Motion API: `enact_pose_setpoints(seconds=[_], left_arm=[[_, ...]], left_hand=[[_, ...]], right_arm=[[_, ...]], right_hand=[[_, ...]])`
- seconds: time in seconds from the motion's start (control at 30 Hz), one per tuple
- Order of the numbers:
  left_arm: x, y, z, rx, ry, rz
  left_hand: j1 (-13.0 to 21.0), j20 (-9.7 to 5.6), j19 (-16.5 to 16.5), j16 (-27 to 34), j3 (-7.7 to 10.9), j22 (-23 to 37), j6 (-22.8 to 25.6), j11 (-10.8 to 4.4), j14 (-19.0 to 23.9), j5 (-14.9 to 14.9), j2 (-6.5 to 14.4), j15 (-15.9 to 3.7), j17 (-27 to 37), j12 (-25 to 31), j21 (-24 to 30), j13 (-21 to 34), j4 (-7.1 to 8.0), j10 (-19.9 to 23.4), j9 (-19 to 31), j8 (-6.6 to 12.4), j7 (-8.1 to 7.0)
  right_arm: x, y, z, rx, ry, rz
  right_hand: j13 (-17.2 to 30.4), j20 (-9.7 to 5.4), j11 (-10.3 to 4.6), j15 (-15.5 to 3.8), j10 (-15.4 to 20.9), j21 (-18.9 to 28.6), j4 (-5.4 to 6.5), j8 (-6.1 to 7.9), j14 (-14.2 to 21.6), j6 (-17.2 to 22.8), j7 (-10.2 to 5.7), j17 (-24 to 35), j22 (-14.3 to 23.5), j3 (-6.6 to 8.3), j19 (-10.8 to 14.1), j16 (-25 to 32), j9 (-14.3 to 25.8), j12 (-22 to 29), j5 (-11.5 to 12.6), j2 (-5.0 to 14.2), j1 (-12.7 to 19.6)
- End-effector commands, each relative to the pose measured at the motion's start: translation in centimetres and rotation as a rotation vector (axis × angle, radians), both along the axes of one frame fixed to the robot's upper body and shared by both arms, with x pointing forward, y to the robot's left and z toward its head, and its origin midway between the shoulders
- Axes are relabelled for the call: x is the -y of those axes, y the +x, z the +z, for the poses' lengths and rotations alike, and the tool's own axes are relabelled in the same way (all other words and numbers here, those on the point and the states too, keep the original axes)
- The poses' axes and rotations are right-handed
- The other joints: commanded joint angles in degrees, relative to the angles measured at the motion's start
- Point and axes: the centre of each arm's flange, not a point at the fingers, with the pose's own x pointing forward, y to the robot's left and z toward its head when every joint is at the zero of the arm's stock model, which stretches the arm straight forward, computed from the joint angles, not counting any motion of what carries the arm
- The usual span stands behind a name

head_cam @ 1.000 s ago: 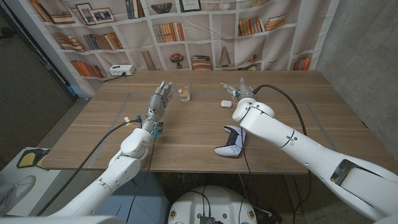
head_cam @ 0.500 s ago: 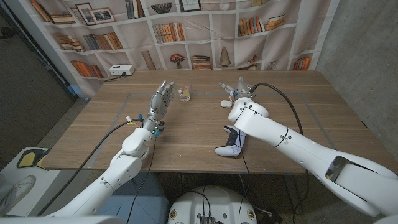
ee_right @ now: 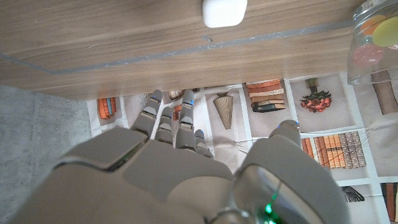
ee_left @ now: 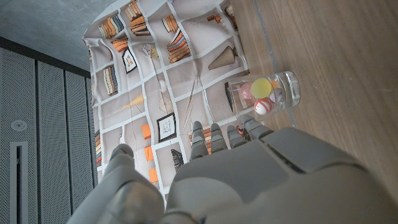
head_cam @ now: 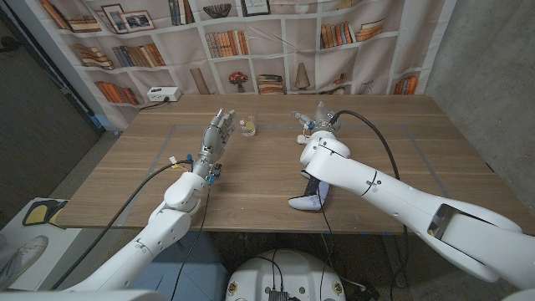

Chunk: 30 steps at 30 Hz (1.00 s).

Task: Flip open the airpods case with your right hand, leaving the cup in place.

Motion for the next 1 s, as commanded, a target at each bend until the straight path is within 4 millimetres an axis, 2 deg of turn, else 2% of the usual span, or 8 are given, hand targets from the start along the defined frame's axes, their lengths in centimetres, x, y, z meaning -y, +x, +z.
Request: enact_pose_setpoints(seconds=[0.03, 0.27, 0.67, 1.0], left_arm=[[-0.1, -0.7, 0.0, 0.020, -0.011, -0.009], [-0.1, -0.8, -0.1, 0.025, -0.016, -0.008], [-0.1, -1.1, -0.3, 0.029, -0.019, -0.004], [-0.3, -1.4, -0.6, 0.030, -0.024, -0.003]], left_hand=[[-0.61, -0.11, -0.06, 0.54, -0.31, 0.09, 0.66, -0.30, 0.26, 0.40, -0.08, -0.15, 0.10, 0.34, 0.54, 0.19, 0.13, 0.76, 0.27, 0.07, 0.06], [-0.78, -0.13, -0.05, 0.52, -0.40, 0.08, 0.67, -0.29, 0.29, 0.46, -0.08, -0.18, 0.08, 0.34, 0.53, 0.19, 0.18, 0.84, 0.27, 0.06, 0.03], [-1.00, -0.11, -0.07, 0.49, -0.52, 0.07, 0.73, -0.22, 0.29, 0.54, -0.06, -0.14, 0.04, 0.44, 0.50, 0.19, 0.21, 1.24, 0.26, 0.07, 0.07], [-1.12, -0.11, -0.07, 0.45, -0.59, 0.06, 0.70, -0.16, 0.25, 0.59, -0.04, -0.18, 0.02, 0.39, 0.48, 0.19, 0.22, 1.22, 0.25, 0.05, 0.05]], right_arm=[[-3.1, 0.4, 0.1, -0.019, -0.082, -0.016], [-3.6, 0.5, -0.1, 0.017, -0.116, -0.054], [-4.2, 0.9, -0.1, 0.005, -0.169, -0.074], [-4.6, 1.4, -0.2, -0.042, -0.182, -0.089]], right_hand=[[0.21, 0.13, -0.08, -0.05, 0.66, -0.26, -0.26, 0.44, 0.80, 0.24, 0.00, 0.17, 0.09, -0.08, 0.58, 0.45, 0.19, 0.42, -0.15, -0.17, 0.59], [0.41, 0.19, -0.86, 0.05, 4.60, -0.24, 0.41, 0.59, 3.85, 1.33, 0.60, 0.04, 0.22, -1.50, 2.08, 1.37, 0.20, 1.43, 0.08, -2.05, -1.60], [0.11, 0.20, -1.38, -1.04, 7.93, -0.06, 0.63, 0.53, 7.56, 1.90, 0.94, -0.16, 0.27, -2.14, 3.92, 2.54, 0.19, 1.94, 0.48, -2.83, -2.43], [-0.05, 0.21, -1.45, -1.34, 8.78, -0.02, 0.79, 0.51, 7.97, 2.11, 1.02, -0.22, 0.28, -2.38, 4.54, 2.58, 0.19, 1.95, 0.57, -3.04, -2.83]])
